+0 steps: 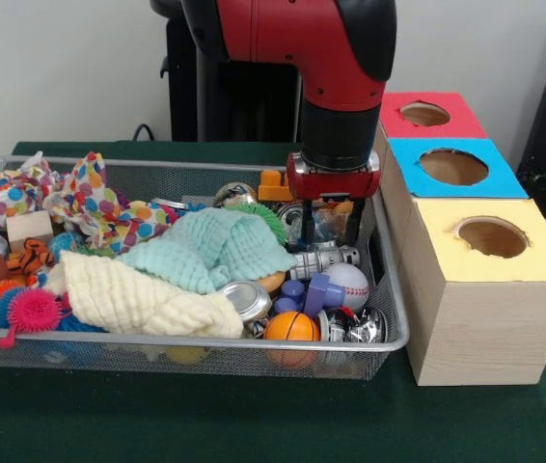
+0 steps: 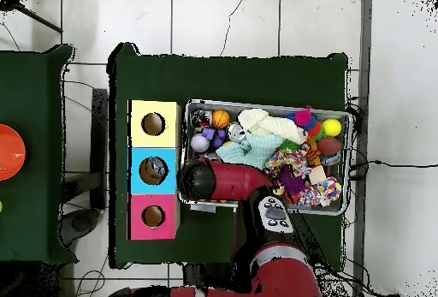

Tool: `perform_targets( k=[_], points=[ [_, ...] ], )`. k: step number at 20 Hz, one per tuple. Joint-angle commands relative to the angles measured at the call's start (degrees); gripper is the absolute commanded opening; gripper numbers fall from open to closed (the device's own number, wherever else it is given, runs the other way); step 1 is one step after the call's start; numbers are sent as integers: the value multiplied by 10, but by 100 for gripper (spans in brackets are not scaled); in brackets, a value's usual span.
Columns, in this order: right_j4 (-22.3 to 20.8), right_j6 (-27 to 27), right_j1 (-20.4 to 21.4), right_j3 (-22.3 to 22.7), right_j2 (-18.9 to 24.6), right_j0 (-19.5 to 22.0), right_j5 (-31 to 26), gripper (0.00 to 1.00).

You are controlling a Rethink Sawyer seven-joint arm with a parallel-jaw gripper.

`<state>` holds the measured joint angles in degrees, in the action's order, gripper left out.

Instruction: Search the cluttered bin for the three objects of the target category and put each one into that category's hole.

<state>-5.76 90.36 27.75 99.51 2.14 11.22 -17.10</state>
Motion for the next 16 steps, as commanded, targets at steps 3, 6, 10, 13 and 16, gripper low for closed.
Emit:
perform_targets(
  k=[3, 6, 10, 13, 16],
  points=[
    [-28, 54, -11, 53, 30, 24, 13, 100],
    [-31, 49, -9, 54, 30, 30, 13, 100],
    [-35, 35, 6, 69, 40, 47, 4, 100],
    [-39, 27, 18, 79, 42, 58, -3, 100],
    [-44, 21, 19, 80, 46, 65, -5, 100]
  ],
)
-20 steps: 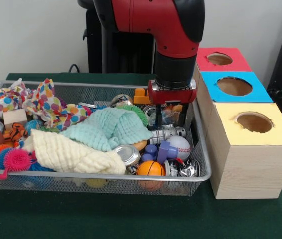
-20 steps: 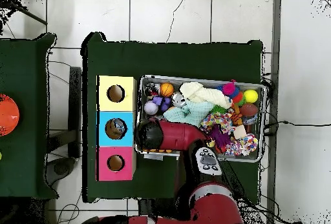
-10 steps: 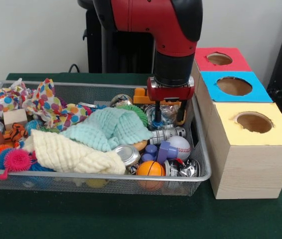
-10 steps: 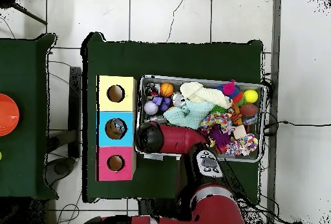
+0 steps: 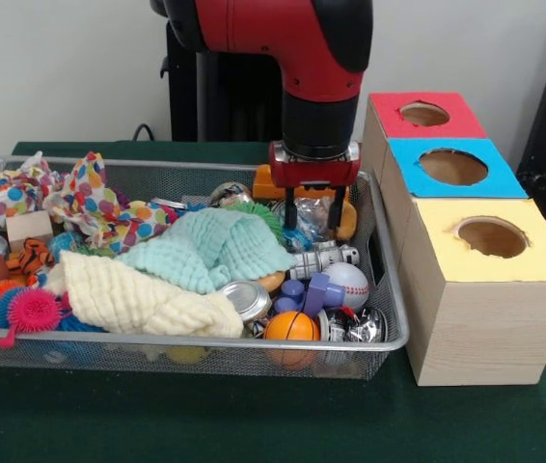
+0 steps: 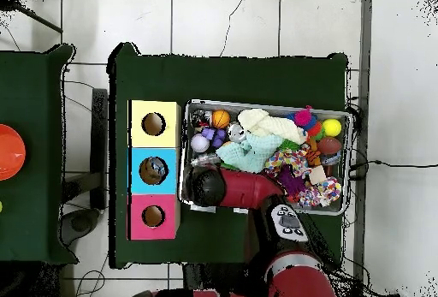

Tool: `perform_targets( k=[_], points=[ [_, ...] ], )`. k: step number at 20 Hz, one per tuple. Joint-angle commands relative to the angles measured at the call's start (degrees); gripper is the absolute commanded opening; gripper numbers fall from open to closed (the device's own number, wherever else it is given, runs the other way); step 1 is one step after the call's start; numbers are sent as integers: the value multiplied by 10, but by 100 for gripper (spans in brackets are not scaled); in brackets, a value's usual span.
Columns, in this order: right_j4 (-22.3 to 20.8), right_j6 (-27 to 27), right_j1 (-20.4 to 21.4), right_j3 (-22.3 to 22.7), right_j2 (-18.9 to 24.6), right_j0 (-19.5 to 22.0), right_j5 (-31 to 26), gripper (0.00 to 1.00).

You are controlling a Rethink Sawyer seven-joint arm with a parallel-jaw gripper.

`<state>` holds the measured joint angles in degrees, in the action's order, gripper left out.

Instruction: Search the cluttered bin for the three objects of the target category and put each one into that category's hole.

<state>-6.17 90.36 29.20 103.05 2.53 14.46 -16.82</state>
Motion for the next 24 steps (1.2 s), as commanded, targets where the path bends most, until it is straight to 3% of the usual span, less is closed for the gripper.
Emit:
perform_targets(
  k=[1, 10, 19, 24],
  points=[
    [-40, 21, 4, 44, 44, 35, -8, 100],
    [-87, -34, 14, 14, 42, 82, -48, 100],
    [-92, -21, 32, 21, 65, 96, -78, 100],
    [-76, 28, 23, 33, 66, 70, -53, 100]
  ],
)
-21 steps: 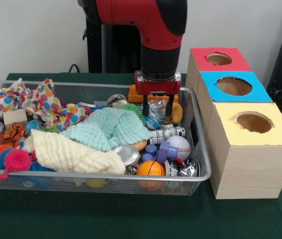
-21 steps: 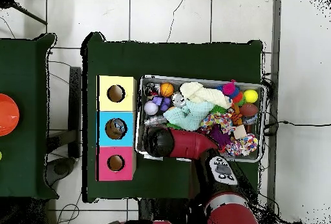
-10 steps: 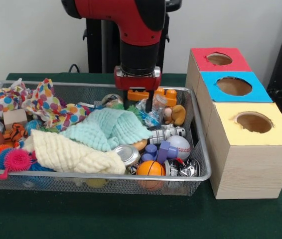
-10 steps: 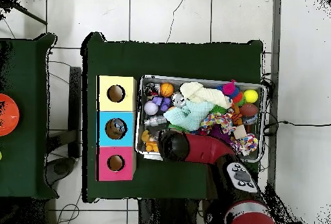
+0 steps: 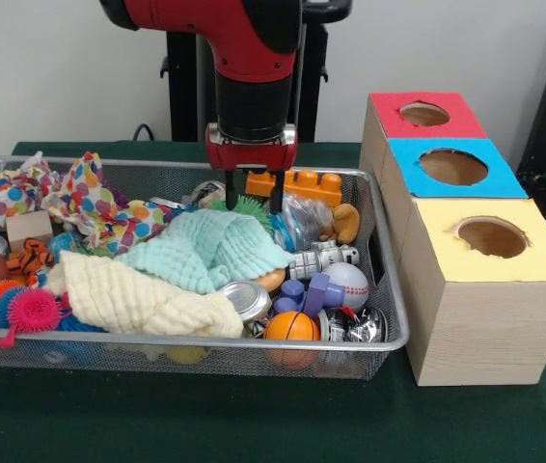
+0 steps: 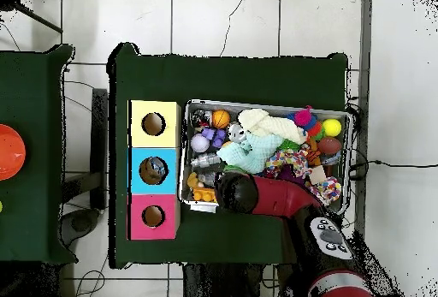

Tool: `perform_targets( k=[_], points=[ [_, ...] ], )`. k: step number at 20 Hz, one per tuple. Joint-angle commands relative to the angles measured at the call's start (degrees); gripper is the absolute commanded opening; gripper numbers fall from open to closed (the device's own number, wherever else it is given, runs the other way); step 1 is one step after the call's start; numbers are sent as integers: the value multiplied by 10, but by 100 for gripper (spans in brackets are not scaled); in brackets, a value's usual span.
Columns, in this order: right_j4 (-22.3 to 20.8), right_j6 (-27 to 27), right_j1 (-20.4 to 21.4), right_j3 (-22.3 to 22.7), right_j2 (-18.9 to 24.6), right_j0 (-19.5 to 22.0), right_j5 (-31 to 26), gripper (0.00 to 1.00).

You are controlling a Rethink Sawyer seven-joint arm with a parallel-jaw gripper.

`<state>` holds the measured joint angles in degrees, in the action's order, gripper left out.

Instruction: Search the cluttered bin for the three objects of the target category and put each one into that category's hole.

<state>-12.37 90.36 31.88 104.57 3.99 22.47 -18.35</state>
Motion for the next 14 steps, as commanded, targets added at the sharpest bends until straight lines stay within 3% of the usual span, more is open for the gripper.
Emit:
perform_targets(
  k=[1, 7, 14],
  points=[
    [-9, 39, -1, 22, 50, -18, -35, 100],
    [19, 84, 10, 33, 37, -58, -36, 100],
    [29, 90, 3, 30, 34, -68, -30, 100]
  ],
)
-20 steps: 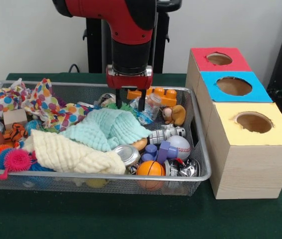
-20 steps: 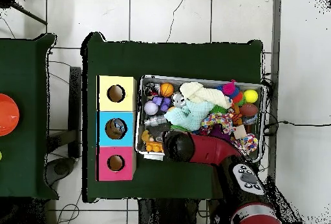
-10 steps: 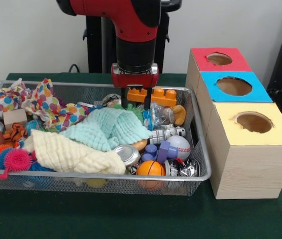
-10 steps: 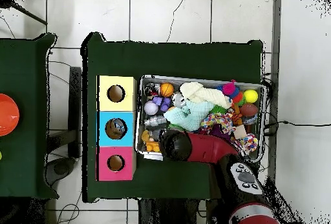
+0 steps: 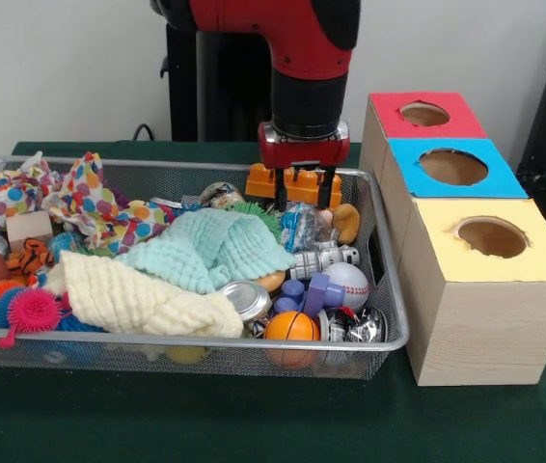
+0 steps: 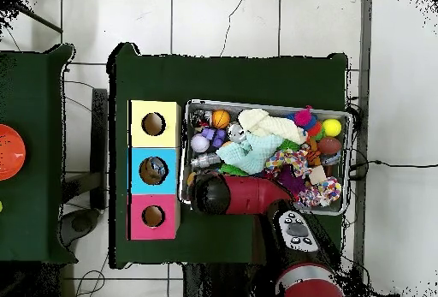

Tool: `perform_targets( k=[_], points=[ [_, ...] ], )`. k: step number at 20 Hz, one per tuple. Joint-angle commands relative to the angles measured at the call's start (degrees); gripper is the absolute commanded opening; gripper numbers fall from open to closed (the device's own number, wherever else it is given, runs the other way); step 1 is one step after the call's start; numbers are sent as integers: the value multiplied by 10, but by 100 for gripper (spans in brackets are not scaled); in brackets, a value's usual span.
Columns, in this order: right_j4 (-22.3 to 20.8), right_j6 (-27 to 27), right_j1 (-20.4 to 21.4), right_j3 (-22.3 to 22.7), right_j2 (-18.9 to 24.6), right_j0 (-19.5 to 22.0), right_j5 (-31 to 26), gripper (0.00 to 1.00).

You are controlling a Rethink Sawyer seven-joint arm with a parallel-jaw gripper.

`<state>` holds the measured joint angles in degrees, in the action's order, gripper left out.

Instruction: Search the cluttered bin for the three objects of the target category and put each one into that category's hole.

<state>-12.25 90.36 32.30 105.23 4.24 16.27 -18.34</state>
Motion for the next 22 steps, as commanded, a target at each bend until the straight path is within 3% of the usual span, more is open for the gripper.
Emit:
perform_targets(
  k=[1, 13, 22],
  points=[
    [27, 90, -3, 24, 31, -5, -26, 100],
    [7, 54, -49, -5, 46, 30, -3, 100],
    [-1, 64, -68, -20, 29, 15, 12, 100]
  ],
)
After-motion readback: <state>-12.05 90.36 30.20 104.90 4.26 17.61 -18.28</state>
